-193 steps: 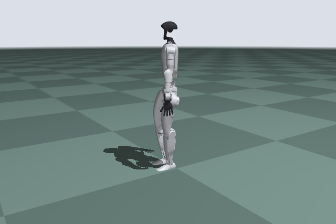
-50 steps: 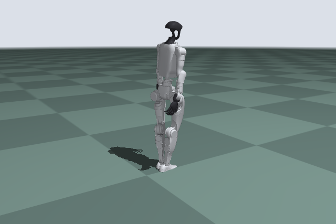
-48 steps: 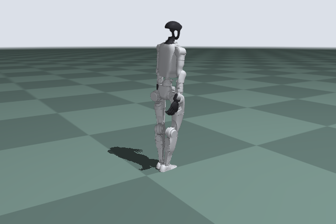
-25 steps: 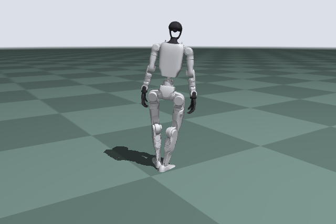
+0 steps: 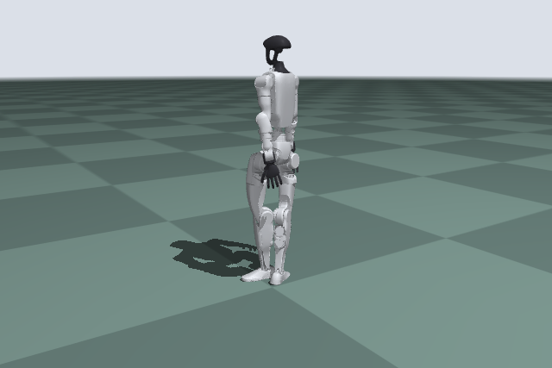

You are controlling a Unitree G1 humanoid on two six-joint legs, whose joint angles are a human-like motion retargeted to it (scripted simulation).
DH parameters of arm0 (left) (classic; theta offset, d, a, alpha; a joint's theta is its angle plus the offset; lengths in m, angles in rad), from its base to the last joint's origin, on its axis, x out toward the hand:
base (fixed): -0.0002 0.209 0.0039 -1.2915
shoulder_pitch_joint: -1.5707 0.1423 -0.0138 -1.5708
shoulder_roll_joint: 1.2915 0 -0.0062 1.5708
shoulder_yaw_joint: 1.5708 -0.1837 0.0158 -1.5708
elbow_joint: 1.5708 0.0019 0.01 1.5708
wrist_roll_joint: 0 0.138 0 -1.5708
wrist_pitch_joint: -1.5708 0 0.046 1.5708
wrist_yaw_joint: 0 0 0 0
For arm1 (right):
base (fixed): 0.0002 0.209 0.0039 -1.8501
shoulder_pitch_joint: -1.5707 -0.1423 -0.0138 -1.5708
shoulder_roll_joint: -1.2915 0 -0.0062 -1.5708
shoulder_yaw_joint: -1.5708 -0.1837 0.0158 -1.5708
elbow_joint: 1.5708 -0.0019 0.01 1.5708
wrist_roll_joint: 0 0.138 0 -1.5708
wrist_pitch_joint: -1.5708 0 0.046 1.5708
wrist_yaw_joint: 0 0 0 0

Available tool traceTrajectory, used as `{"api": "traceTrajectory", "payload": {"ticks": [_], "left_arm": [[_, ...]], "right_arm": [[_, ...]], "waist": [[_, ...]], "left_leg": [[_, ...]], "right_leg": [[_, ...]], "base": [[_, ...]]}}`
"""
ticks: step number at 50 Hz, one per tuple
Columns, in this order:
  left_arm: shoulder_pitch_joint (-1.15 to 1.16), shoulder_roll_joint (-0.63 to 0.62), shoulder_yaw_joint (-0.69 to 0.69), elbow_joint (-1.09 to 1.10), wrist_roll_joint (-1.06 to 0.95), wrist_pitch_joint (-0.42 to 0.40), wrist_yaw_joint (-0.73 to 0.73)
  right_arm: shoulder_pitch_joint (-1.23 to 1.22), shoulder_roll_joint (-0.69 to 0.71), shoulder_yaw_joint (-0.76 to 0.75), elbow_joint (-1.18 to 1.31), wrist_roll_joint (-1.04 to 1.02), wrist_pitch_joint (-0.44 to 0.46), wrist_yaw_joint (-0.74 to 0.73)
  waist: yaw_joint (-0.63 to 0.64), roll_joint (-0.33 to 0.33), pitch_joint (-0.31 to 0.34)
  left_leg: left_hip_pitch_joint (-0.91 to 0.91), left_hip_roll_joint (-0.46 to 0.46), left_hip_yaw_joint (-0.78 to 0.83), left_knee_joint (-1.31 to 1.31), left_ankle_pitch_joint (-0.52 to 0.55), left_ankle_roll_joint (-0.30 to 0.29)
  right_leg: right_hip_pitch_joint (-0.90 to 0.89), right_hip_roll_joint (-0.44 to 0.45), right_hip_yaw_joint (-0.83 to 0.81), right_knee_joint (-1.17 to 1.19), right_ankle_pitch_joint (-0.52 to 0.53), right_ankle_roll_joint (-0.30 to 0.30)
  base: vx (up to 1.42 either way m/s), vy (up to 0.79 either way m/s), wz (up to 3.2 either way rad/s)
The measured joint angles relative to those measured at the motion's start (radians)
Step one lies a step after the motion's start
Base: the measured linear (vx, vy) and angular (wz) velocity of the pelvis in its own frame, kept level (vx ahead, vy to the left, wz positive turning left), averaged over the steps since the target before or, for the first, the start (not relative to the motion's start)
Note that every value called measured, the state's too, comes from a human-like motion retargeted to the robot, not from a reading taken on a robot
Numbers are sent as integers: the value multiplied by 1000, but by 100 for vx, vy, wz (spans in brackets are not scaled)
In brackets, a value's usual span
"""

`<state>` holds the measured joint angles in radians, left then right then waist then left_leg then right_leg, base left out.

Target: In place motions

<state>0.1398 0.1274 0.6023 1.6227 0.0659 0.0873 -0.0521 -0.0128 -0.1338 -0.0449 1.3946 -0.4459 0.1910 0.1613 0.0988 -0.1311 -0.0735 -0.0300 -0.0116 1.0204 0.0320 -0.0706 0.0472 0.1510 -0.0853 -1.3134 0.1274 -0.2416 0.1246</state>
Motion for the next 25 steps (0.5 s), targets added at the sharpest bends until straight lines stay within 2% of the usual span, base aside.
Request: {"api": "traceTrajectory", "payload": {"ticks": [5, 8, 10, 13, 15, 16, 18, 20, 25], "left_arm": [[21, -13, 36, 51, -23, 5, 18], [19, -19, 23, 45, -11, 3, 19], [8, -18, -2, 31, 7, 3, 9], [-19, -10, -47, 6, 37, 4, 0], [-41, 1, -77, -14, 58, 4, -8], [-52, 8, -93, -23, 67, 3, -12], [-78, 23, -125, -36, 82, 2, -18], [-120, 43, -157, -41, 98, 1, -20], [-237, 87, -220, -27, 114, 8, -29]], "right_arm": [[15, 19, 5, -24, 39, -28, 47], [30, 12, 9, -27, 32, -35, 39], [41, 2, 8, -19, 18, -33, 32], [53, -17, 4, 11, 6, -23, 36], [57, -27, -4, 37, 5, -9, 36], [63, -27, -8, 48, 10, -3, 30], [74, -27, -15, 65, 28, 7, 19], [86, -23, -27, 77, 57, 13, 11], [95, -5, -41, 83, 94, 11, 32]], "waist": [[18, 10, -20], [4, 40, -30], [-18, 81, -34], [-59, 149, -32], [-104, 174, -38], [-129, 181, -43], [-178, 196, -49], [-221, 213, -43], [-245, 202, -18]], "left_leg": [[3, -10, -57, -13, -23, 11], [-2, 7, -119, -8, -35, 17], [-7, 36, -185, 5, -46, 25], [-23, 97, -290, 44, -60, 32], [-52, 112, -374, 71, -67, 40], [-70, 110, -417, 79, -64, 45], [-100, 107, -504, 88, -54, 53], [-125, 105, -597, 93, -39, 61], [-155, 71, -733, 88, -4, 76]], "right_leg": [[30, 1, 26, 28, 54, -13], [54, 3, 22, 73, 125, -38], [74, -6, 44, 149, 202, -74], [54, -76, 195, 365, 260, -143], [-13, -150, 351, 553, 250, -143], [-62, -150, 458, 600, 230, -102], [-158, -103, 657, 664, 194, -35], [-226, -15, 799, 679, 162, -12], [-306, 83, 949, 585, 91, -64]], "base": [[23, 16, 50], [25, 19, 93], [25, 16, 135], [23, 14, 151], [21, 9, 185], [18, 4, 201], [17, 2, 207], [7, -3, 200], [2, -6, 146]]}}
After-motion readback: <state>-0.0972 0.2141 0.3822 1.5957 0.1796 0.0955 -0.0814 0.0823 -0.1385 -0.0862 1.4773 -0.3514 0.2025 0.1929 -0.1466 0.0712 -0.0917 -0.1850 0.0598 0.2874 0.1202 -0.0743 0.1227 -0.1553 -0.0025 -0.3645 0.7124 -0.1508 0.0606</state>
